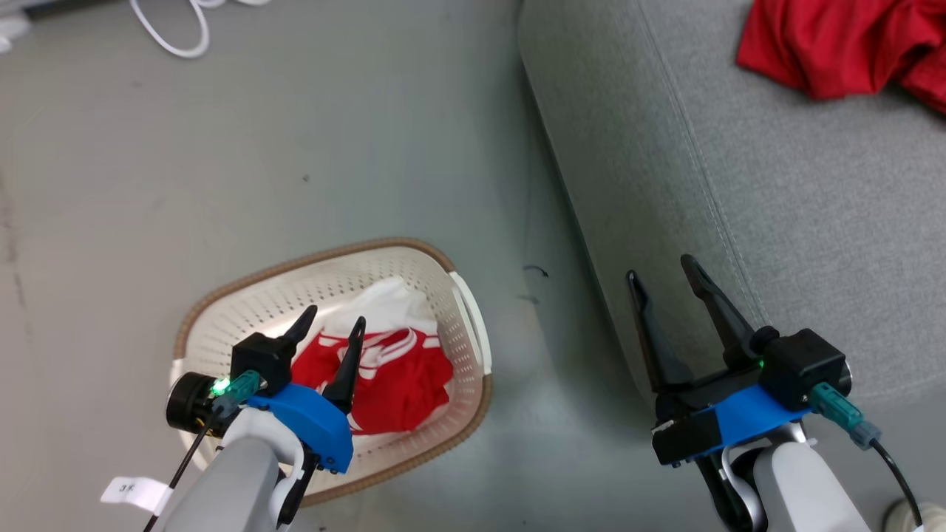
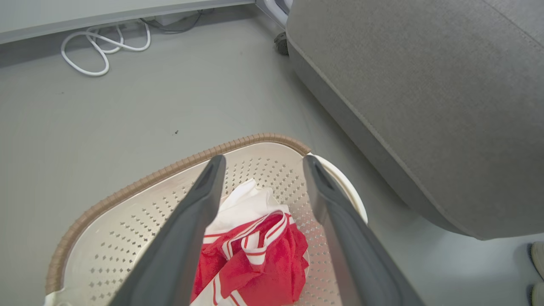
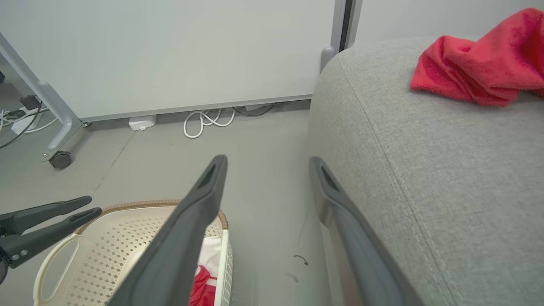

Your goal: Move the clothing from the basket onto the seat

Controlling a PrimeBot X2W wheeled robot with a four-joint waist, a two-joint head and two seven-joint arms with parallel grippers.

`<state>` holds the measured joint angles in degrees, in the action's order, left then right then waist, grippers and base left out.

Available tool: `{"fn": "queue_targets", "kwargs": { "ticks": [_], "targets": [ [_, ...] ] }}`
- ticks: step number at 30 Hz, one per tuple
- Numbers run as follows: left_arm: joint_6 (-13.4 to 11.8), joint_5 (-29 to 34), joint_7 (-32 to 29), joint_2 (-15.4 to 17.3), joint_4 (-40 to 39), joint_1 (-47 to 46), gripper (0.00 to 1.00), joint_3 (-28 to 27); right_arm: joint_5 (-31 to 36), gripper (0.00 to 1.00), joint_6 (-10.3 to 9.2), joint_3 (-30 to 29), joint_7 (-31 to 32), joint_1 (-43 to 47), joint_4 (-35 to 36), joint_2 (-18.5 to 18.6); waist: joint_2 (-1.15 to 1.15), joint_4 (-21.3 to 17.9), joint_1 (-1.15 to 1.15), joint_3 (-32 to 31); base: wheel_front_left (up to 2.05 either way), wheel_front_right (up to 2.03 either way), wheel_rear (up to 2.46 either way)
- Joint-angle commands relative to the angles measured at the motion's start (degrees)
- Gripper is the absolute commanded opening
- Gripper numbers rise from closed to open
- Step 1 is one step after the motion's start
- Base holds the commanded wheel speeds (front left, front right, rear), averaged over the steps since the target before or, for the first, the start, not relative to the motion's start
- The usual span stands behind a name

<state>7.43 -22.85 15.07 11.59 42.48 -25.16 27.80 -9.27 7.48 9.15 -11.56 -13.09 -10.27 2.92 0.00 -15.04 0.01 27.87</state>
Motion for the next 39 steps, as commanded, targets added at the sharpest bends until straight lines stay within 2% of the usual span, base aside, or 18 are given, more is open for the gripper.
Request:
{"fn": "queue_targets", "kwargs": {
  "ticks": [1, 16, 31, 39],
  "targets": [
    [0.0, -0.4, 0.2, 0.5, 1.6, -1.8, 1.0, 1.6, -0.4, 1.0, 0.03, 0.1, -0.7, -1.1, -0.1, 0.0, 0.0, -2.3, -0.01, 3.8, 0.0, 0.0, 0.0],
    [0.0, -3.4, -2.2, 2.8, 15.9, -12.3, 1.0, 13.3, -2.4, 1.0, 0.03, 2.8, -2.9, -5.4, 0.6, 0.0, 0.0, -3.9, -0.01, 16.2, 0.0, 0.0, 0.0],
    [0.0, -3.7, -2.9, 4.2, 23.8, -17.7, 1.0, 19.8, -3.7, 1.0, 0.03, 4.2, -3.6, -7.6, 0.6, -0.1, 0.0, -5.0, -0.01, 21.9, 0.0, 0.0, 0.0],
    [-2.9, -1.7, -2.1, 3.9, 27.9, -21.5, 1.0, 21.6, -3.6, 1.0, 0.03, 4.8, -3.7, -8.2, 1.4, -0.1, 0.0, -5.1, -0.01, 24.2, 0.0, 0.0, 0.0]
  ]
}}
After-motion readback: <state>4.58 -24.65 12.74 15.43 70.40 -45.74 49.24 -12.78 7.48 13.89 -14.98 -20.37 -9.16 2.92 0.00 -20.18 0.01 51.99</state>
